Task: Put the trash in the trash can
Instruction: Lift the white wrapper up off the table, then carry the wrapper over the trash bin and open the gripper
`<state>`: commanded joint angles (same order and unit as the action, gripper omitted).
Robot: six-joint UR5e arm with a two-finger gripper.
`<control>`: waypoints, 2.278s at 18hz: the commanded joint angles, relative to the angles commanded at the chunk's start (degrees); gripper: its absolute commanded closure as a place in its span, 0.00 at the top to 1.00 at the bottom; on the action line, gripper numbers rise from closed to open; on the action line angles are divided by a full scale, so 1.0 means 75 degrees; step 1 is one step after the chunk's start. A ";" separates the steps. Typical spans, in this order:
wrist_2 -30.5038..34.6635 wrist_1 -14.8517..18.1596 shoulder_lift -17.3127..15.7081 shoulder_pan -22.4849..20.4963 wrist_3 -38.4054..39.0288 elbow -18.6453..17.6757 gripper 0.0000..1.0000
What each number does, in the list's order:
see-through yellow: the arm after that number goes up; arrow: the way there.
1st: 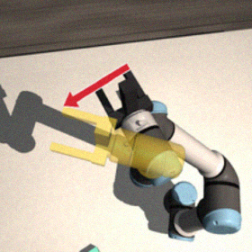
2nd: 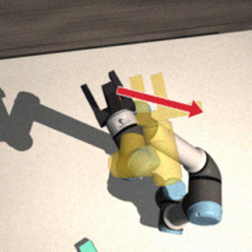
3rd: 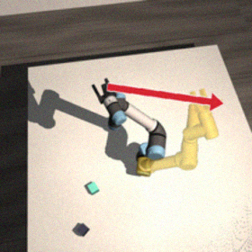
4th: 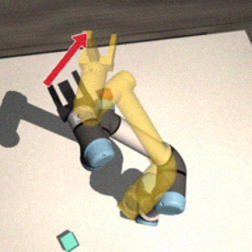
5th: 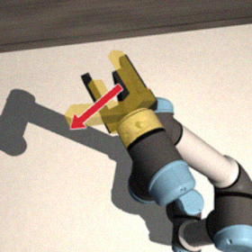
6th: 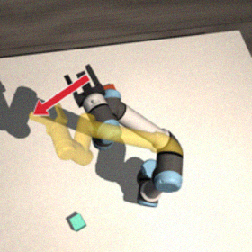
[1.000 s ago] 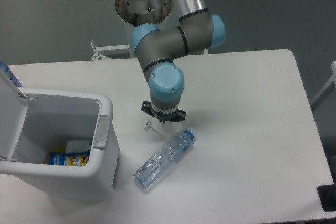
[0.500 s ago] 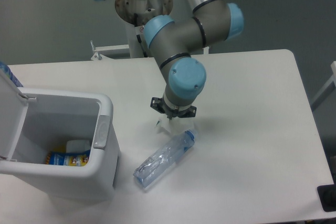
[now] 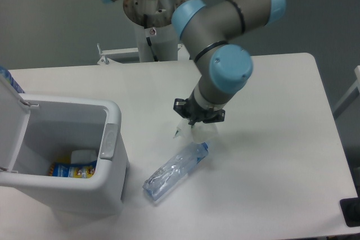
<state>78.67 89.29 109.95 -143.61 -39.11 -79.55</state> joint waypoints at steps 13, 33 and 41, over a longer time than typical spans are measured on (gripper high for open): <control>-0.3398 -0.0712 -0.0774 -0.0481 0.1532 0.1407 0.00; -0.4126 -0.2331 -0.0973 0.1076 0.4020 0.1210 0.00; -0.4079 -0.3115 -0.1113 0.1289 0.3809 0.0530 1.00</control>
<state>48.08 65.93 101.60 -133.94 -10.55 -75.58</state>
